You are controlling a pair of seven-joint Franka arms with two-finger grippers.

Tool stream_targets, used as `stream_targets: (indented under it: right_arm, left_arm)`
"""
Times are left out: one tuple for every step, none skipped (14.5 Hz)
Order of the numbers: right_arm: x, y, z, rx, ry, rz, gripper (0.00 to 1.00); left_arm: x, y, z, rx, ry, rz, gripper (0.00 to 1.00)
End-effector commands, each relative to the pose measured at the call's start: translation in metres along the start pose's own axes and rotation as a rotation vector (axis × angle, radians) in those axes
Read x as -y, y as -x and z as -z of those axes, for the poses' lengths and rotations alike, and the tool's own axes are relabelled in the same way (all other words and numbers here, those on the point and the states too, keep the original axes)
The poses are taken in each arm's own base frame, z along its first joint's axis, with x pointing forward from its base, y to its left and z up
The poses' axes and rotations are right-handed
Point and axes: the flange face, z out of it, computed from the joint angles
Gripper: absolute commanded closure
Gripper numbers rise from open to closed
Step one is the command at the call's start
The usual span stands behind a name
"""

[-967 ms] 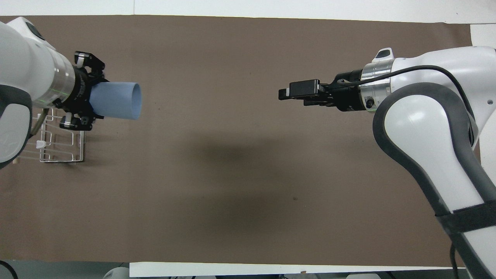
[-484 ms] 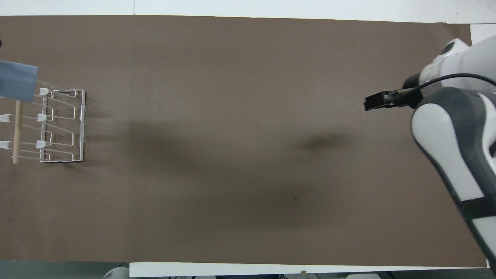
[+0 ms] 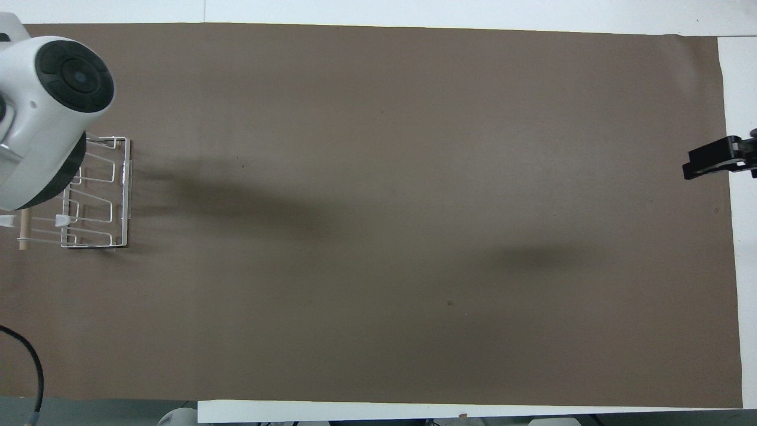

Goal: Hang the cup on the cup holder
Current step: 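Carry the cup to the rack with the left gripper while the right retracts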

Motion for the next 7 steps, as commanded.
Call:
stream_targets:
  right_arm:
    - [0.009, 0.013, 0.013, 0.016, 0.020, -0.030, 0.00]
    - [0.009, 0.013, 0.013, 0.012, 0.024, -0.036, 0.00]
    - [0.009, 0.011, 0.013, 0.000, 0.026, -0.036, 0.00]
    - [0.005, 0.010, 0.012, -0.001, 0.026, -0.041, 0.00]
    - [0.004, 0.009, 0.013, -0.006, 0.029, -0.043, 0.00]
    - [0.003, 0.008, 0.013, -0.001, 0.031, -0.045, 0.00]
    - [0.002, 0.009, 0.012, 0.005, 0.041, -0.046, 0.00]
  left_arm:
    - [-0.007, 0.010, 0.011, -0.058, 0.021, -0.027, 0.75]
    - [-0.017, 0.022, 0.015, -0.083, 0.062, -0.058, 0.75]
    - [-0.024, 0.036, 0.010, -0.112, 0.060, -0.094, 0.75]
    - [-0.022, 0.049, 0.008, -0.137, 0.056, -0.128, 0.75]
    - [-0.019, 0.054, 0.006, -0.159, 0.042, -0.147, 0.75]
    - [-0.015, 0.057, 0.005, -0.169, 0.032, -0.155, 0.75]
    - [-0.012, 0.058, 0.003, -0.179, 0.026, -0.163, 0.75]
